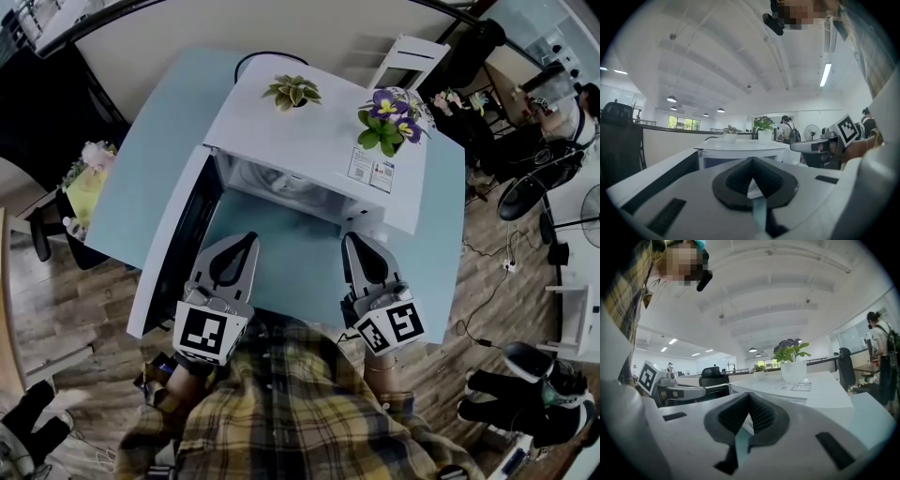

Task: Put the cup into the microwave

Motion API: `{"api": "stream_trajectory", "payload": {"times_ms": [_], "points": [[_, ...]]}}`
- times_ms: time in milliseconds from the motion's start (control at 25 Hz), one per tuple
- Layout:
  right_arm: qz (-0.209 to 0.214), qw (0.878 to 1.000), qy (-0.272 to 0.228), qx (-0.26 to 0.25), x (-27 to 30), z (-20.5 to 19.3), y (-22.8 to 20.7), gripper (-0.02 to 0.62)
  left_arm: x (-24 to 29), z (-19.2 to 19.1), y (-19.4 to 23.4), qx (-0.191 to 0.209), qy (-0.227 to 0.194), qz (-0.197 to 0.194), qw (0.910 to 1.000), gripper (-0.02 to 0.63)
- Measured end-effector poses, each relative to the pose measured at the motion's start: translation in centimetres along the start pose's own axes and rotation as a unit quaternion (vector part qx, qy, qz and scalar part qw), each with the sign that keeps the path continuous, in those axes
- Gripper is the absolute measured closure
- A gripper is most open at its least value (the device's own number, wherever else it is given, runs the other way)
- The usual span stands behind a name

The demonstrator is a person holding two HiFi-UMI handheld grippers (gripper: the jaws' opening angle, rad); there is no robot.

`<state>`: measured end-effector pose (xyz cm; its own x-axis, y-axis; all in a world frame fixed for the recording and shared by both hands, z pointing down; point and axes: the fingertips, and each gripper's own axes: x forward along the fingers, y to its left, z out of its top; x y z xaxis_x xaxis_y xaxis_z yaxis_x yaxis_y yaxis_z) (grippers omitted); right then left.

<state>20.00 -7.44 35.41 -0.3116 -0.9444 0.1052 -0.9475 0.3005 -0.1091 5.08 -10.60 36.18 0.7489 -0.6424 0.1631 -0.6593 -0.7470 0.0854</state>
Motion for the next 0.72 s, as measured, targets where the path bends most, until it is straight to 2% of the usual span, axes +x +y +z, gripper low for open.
{"api": "stream_trajectory", "payload": {"times_ms": [360,720], "points": [[0.001,1.000,0.000,-0.001,0.18,-0.18,-0.22,0.594,0.07,-0.06,0.49,0.008,-0.008,0.008,0.9999,0.614],[0.007,1.000,0.003,-0.001,0.63,-0.20,-0.16,0.594,0.25,0.09,0.69,0.004,0.002,0.009,0.9999,0.614]]}}
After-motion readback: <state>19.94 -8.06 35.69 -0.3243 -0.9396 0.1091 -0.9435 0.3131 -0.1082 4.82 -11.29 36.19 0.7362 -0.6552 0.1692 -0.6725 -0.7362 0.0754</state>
